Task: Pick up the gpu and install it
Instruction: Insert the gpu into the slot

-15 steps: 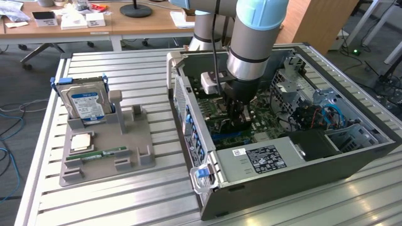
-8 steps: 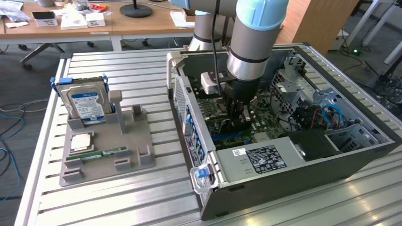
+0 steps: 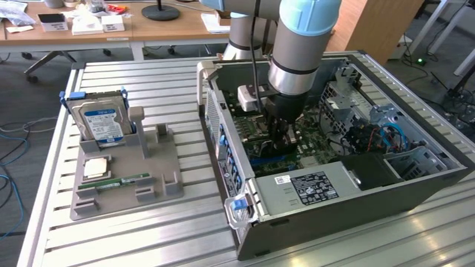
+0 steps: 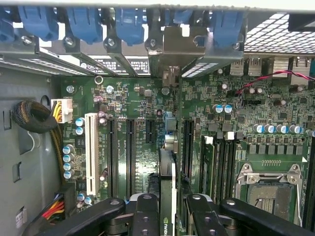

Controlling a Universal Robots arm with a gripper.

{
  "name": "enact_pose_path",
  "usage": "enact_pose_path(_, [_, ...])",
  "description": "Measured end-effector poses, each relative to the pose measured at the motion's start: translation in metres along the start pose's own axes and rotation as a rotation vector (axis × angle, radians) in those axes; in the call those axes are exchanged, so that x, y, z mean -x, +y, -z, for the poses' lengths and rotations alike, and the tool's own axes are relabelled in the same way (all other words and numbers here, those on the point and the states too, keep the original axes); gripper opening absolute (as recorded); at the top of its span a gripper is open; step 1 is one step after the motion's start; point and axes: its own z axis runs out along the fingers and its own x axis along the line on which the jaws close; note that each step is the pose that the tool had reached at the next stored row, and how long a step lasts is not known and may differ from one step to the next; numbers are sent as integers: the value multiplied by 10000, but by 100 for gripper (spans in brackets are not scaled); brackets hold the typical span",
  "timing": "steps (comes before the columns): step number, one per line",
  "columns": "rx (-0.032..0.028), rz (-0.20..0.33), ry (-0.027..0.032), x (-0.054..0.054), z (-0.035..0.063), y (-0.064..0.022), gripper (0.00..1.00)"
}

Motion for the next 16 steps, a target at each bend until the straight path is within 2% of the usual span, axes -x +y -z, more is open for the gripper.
enact_pose_path(16, [0, 8, 1, 0, 0, -7, 26])
